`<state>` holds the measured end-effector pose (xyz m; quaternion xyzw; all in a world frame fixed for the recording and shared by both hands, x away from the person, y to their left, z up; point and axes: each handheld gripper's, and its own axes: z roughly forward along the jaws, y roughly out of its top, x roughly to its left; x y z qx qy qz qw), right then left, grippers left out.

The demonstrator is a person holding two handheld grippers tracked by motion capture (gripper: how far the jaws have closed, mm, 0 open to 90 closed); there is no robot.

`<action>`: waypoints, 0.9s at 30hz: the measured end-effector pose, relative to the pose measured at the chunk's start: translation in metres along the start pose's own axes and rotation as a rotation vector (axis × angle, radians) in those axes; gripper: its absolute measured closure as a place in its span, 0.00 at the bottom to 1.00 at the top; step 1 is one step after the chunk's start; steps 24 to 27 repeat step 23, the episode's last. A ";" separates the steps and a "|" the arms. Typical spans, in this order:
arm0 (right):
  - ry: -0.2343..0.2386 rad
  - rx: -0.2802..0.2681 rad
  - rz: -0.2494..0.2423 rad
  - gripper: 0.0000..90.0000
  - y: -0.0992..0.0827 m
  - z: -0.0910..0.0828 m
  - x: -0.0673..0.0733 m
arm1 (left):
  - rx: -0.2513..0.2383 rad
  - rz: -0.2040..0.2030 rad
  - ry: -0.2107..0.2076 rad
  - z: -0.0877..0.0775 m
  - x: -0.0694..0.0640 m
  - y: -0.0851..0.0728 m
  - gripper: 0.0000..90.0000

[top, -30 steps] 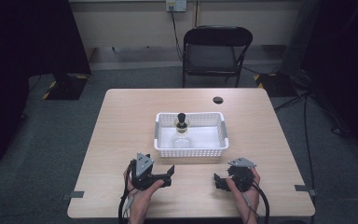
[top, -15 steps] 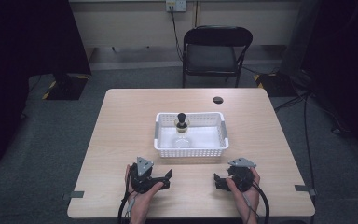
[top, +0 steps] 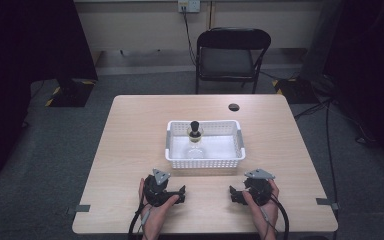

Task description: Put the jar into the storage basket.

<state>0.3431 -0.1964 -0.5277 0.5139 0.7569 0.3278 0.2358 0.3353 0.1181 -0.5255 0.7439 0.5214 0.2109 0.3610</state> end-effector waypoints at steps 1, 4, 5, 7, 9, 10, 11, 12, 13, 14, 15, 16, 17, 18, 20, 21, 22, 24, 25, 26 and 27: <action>0.000 0.000 0.000 0.00 0.000 0.000 0.000 | 0.000 -0.001 0.000 0.000 0.000 0.000 0.01; 0.000 0.000 0.000 0.00 0.000 0.000 0.000 | 0.006 0.006 0.011 0.001 -0.001 0.000 0.01; 0.000 0.000 0.000 0.00 0.000 0.000 0.000 | 0.008 0.011 0.015 0.001 -0.001 0.000 0.01; 0.000 0.000 0.000 0.00 0.000 0.000 0.000 | 0.018 0.025 0.031 0.002 -0.004 0.001 0.00; 0.000 0.000 0.000 0.00 0.000 0.000 0.000 | 0.028 0.043 0.053 0.003 -0.006 0.001 0.00; 0.000 0.000 0.000 0.00 0.000 0.000 0.000 | 0.030 0.045 0.058 0.004 -0.007 0.001 0.00; 0.000 0.000 0.000 0.00 0.000 0.000 0.000 | 0.030 0.045 0.058 0.004 -0.007 0.001 0.00; 0.000 0.000 0.000 0.00 0.000 0.000 0.000 | 0.030 0.045 0.058 0.004 -0.007 0.001 0.00; 0.000 0.000 0.000 0.00 0.000 0.000 0.000 | 0.030 0.045 0.058 0.004 -0.007 0.001 0.00; 0.000 0.000 0.000 0.00 0.000 0.000 0.000 | 0.030 0.045 0.058 0.004 -0.007 0.001 0.00; 0.000 0.000 0.000 0.00 0.000 0.000 0.000 | 0.030 0.045 0.059 0.004 -0.007 0.001 0.00; 0.000 0.000 0.000 0.00 0.000 0.000 0.000 | 0.031 0.046 0.059 0.004 -0.007 0.001 0.00; 0.000 0.000 0.000 0.00 0.000 0.000 0.000 | 0.031 0.046 0.059 0.004 -0.007 0.001 0.00; 0.000 0.000 0.000 0.00 0.000 0.000 0.000 | 0.031 0.046 0.058 0.004 -0.007 0.001 0.00; 0.000 0.000 0.000 0.00 0.000 0.000 0.000 | 0.032 0.049 0.058 0.004 -0.007 0.002 0.00; 0.000 0.000 0.000 0.00 0.000 0.000 0.000 | 0.031 0.048 0.058 0.004 -0.007 0.001 0.00; 0.000 0.000 0.000 0.00 0.000 0.000 0.000 | 0.032 0.048 0.058 0.004 -0.007 0.001 0.00; 0.000 0.000 0.000 0.00 0.000 0.000 0.000 | 0.031 0.047 0.058 0.004 -0.007 0.001 0.00; 0.000 0.000 0.000 0.00 0.000 0.000 0.000 | 0.031 0.047 0.058 0.004 -0.007 0.001 0.00; 0.000 0.000 0.000 0.00 0.000 0.000 0.000 | 0.031 0.047 0.058 0.004 -0.007 0.001 0.00; 0.000 0.000 0.000 0.00 0.000 0.000 0.000 | 0.031 0.047 0.058 0.004 -0.007 0.001 0.00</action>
